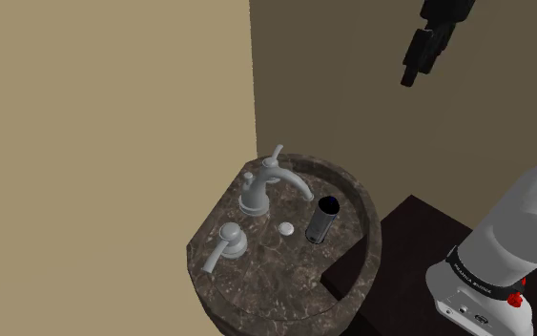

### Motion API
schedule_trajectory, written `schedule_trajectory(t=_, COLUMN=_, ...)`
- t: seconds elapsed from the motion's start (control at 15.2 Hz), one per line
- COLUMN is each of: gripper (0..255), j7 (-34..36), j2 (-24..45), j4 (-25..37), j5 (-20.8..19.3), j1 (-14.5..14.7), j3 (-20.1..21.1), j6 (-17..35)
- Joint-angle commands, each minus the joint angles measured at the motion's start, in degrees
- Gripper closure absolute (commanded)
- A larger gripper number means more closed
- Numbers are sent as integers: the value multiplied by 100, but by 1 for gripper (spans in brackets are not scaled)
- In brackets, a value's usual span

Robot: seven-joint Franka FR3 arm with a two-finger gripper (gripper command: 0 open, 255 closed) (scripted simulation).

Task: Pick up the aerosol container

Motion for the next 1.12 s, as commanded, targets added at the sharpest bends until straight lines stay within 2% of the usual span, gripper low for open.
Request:
schedule_trajectory(t=0.0, gripper=0, j7=0, j2=0, j4=0, j5=0, j1=0, j3=0, j6=0)
schedule_trajectory(t=0.59, gripper=0, j7=1453, j2=-466, j4=-1843, j5=544, j1=-85, j3=845, j6=1569)
schedule_trajectory(t=1.06, gripper=0, j7=2634, j2=-136, j4=-2816, j5=1063, j1=-79, j3=1709, j6=3022)
